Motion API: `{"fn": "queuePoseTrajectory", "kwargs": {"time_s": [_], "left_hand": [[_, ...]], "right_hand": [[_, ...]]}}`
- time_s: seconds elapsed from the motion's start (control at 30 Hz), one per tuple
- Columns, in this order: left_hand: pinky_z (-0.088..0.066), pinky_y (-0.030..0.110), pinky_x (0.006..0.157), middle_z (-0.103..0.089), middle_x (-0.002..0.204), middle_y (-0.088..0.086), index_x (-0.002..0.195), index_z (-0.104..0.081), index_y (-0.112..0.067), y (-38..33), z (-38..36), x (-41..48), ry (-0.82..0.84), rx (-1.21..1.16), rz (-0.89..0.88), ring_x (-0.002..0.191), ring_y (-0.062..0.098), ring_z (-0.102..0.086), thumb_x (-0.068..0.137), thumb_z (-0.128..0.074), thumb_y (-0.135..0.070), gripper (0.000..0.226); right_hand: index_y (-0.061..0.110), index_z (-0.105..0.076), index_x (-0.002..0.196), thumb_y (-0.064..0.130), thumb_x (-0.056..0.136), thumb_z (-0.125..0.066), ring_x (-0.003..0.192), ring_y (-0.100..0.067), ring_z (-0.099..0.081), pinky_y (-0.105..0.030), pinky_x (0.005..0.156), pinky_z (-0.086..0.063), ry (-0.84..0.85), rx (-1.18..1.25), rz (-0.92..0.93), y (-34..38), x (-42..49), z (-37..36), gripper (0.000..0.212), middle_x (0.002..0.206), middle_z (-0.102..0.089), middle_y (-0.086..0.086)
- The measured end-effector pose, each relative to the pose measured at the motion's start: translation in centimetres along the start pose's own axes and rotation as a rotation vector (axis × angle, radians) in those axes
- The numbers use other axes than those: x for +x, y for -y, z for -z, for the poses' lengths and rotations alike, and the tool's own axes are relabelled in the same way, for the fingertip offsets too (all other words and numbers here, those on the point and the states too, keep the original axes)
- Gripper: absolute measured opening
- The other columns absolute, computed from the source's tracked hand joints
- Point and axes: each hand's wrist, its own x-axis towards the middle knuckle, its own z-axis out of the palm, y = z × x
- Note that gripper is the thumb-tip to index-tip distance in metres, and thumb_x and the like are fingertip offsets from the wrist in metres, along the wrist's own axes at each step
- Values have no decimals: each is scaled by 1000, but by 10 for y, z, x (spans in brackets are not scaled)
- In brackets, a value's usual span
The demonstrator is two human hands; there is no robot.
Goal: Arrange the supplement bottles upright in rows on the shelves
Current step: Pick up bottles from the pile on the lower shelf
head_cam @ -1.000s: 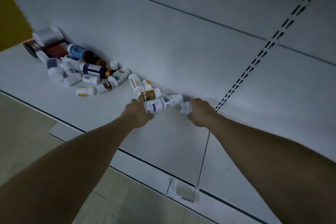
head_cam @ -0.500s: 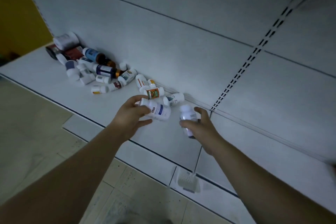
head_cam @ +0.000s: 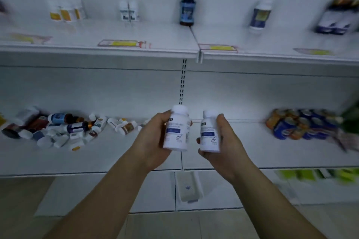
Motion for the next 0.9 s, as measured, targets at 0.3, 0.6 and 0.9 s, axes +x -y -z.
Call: {"fn": "queuePoseTrajectory", "kwargs": {"time_s": [0.3,0.6,0.9], "left_hand": [[-55,42,61,-71,96,7,118,-59,-38,42,-178,-7,279,330,-116,75,24,-68,97,-40,-30,30],[-55,35,61,-71,94,3,113,-56,-42,159,-413,-1,626,388,-148,72,23,-65,97,-37,-13,38],[-56,34,63,-69,104,2,121,-55,-36,259,-586,31,781,389,-113,79,16,-68,94,-43,-10,40]], "right_hand": [[13,-56,119,40,94,-43,79,-21,-66,-33,67,-53,-216,85,385,101,-108,118,39,85,-72,-11],[19,-59,101,45,74,-62,60,-10,-62,-24,49,-48,-389,-97,750,222,-237,296,37,71,-66,2],[19,-62,93,35,93,-52,59,-11,-62,-27,52,-49,-538,-184,843,327,-302,446,19,65,-65,3]]}}
